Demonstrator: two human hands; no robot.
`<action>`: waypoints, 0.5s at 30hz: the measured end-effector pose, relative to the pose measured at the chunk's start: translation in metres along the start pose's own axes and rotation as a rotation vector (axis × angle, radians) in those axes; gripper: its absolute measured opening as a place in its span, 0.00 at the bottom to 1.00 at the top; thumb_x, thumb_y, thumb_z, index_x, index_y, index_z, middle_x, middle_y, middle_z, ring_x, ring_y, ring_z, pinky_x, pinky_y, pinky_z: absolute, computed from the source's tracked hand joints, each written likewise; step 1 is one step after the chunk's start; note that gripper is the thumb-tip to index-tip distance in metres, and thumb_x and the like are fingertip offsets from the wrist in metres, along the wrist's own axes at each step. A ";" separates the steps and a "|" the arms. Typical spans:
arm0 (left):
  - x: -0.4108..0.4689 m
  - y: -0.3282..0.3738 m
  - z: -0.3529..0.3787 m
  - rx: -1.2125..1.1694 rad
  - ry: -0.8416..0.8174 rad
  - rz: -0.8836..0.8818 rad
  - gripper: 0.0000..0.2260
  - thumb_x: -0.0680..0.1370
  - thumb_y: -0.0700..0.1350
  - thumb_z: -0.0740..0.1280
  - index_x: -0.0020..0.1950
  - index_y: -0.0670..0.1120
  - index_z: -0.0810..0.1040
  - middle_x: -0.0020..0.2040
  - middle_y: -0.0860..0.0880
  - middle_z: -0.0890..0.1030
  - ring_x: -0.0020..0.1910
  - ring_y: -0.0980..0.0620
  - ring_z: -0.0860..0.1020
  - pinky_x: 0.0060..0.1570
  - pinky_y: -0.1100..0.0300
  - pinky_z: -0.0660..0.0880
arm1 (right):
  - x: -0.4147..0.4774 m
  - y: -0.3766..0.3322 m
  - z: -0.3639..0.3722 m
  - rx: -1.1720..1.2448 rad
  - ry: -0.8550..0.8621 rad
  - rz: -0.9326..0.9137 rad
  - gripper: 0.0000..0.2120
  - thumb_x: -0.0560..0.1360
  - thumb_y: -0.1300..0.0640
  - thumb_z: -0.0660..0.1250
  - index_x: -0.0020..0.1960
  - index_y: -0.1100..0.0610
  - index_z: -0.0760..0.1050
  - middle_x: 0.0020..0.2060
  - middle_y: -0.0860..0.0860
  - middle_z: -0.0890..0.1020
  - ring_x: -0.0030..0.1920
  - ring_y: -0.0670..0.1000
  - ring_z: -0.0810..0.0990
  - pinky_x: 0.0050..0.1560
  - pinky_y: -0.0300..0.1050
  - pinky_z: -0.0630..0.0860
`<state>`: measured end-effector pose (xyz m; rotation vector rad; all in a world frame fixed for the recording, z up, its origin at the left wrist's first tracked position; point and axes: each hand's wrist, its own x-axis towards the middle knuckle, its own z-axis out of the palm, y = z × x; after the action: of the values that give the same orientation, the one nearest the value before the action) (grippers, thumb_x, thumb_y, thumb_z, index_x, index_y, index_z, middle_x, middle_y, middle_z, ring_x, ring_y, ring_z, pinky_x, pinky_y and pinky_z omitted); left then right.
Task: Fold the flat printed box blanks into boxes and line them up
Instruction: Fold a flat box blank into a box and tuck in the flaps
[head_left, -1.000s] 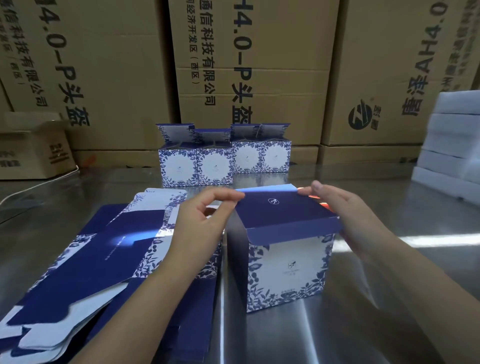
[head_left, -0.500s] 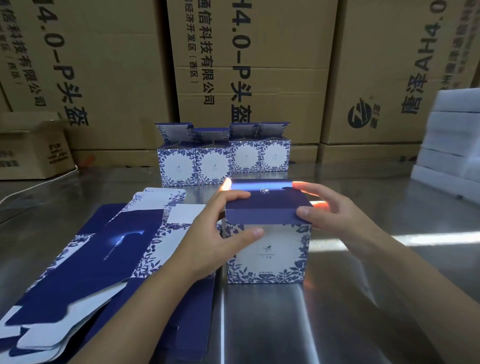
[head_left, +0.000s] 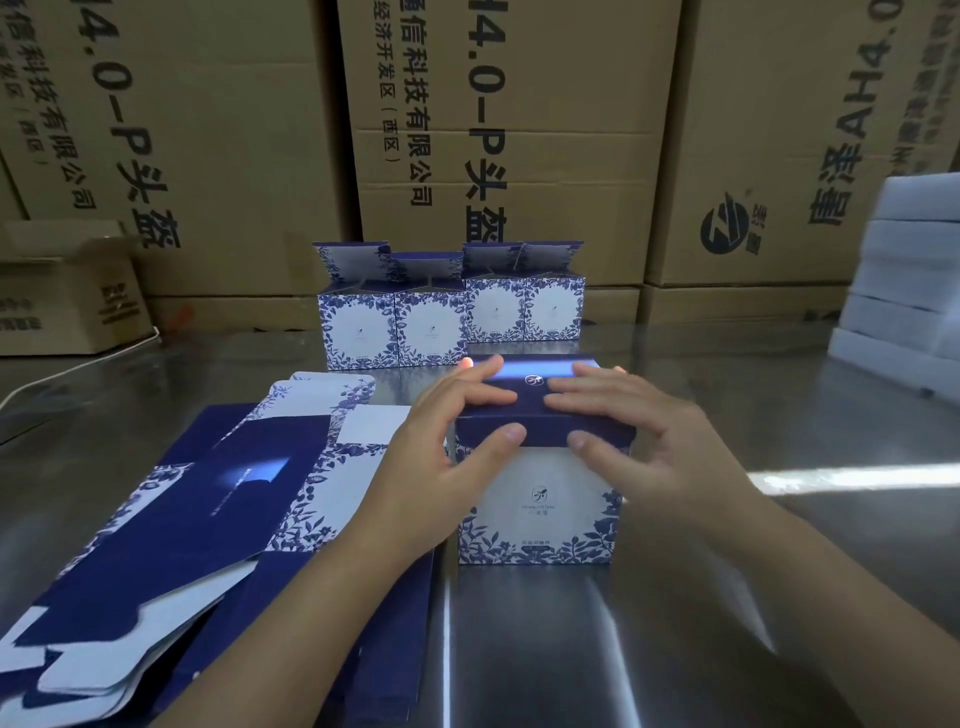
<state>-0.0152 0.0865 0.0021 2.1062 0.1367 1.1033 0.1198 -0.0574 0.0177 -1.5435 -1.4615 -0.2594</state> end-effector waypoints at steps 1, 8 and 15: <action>0.000 0.000 0.000 -0.016 0.001 0.012 0.08 0.73 0.52 0.69 0.51 0.57 0.77 0.61 0.65 0.75 0.70 0.65 0.64 0.64 0.74 0.59 | -0.001 -0.001 0.006 -0.018 0.025 -0.027 0.14 0.69 0.56 0.71 0.54 0.47 0.79 0.55 0.39 0.79 0.63 0.37 0.72 0.67 0.31 0.59; 0.003 0.001 0.000 -0.033 0.028 0.062 0.08 0.70 0.52 0.72 0.48 0.57 0.80 0.53 0.61 0.80 0.67 0.61 0.68 0.65 0.69 0.62 | 0.000 -0.003 0.019 0.058 0.182 -0.027 0.12 0.67 0.54 0.74 0.50 0.48 0.81 0.47 0.39 0.82 0.56 0.38 0.76 0.61 0.30 0.65; 0.005 0.000 0.007 -0.022 0.108 0.064 0.07 0.69 0.48 0.70 0.43 0.60 0.78 0.47 0.69 0.80 0.61 0.66 0.71 0.61 0.73 0.62 | 0.004 -0.005 0.020 0.111 0.213 0.029 0.11 0.67 0.61 0.76 0.46 0.48 0.82 0.43 0.38 0.83 0.51 0.38 0.78 0.58 0.32 0.69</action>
<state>-0.0067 0.0847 0.0030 2.0446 0.1089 1.2511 0.1079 -0.0407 0.0127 -1.4015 -1.2651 -0.3111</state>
